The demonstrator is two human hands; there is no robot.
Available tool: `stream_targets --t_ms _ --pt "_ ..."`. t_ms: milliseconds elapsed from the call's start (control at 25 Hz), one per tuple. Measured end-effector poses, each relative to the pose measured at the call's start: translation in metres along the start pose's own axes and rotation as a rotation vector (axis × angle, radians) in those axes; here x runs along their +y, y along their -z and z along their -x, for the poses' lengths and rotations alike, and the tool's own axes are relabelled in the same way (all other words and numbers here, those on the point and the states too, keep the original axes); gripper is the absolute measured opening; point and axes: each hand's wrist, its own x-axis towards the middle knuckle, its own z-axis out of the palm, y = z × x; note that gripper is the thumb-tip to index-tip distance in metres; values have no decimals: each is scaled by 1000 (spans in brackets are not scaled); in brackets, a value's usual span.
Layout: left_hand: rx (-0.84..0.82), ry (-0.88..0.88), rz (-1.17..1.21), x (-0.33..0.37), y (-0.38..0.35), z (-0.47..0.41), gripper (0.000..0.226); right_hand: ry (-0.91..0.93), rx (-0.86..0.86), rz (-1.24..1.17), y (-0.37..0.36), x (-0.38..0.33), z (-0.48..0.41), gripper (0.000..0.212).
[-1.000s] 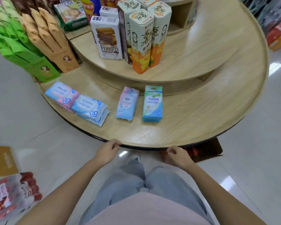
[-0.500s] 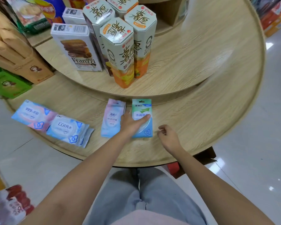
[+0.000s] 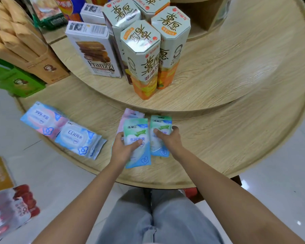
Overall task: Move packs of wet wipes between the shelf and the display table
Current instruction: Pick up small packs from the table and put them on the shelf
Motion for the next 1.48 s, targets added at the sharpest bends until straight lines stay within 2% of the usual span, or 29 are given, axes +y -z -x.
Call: stream_targets --t_ms 120,320,480,600,720,840,1080,1360,1480 --pt "-23 40 141 -9 15 13 45 25 113 182 -10 10 -9 86" --pt "-111 103 268 -25 23 27 48 89 106 -15 2 32 2 52" --pt "-167 75 212 -23 15 39 41 215 231 78 24 37 31 44" --pt "-249 -10 90 -18 8 43 39 238 202 -43 42 49 59 43" --pt "-357 -86 -49 -7 3 45 36 217 249 -193 55 72 96 41" --pt "-564 -135 -205 6 -9 47 37 144 366 -492 49 105 141 38" --pt "-1030 -185 -565 -4 -62 105 41 -54 774 -875 15 188 235 33" --pt "-1539 -255 -931 -100 -105 242 28 -290 1264 -1345 -52 301 356 34" --pt "-1673 -295 -1093 -152 -103 304 39 -359 1438 -1498 -85 342 402 30"
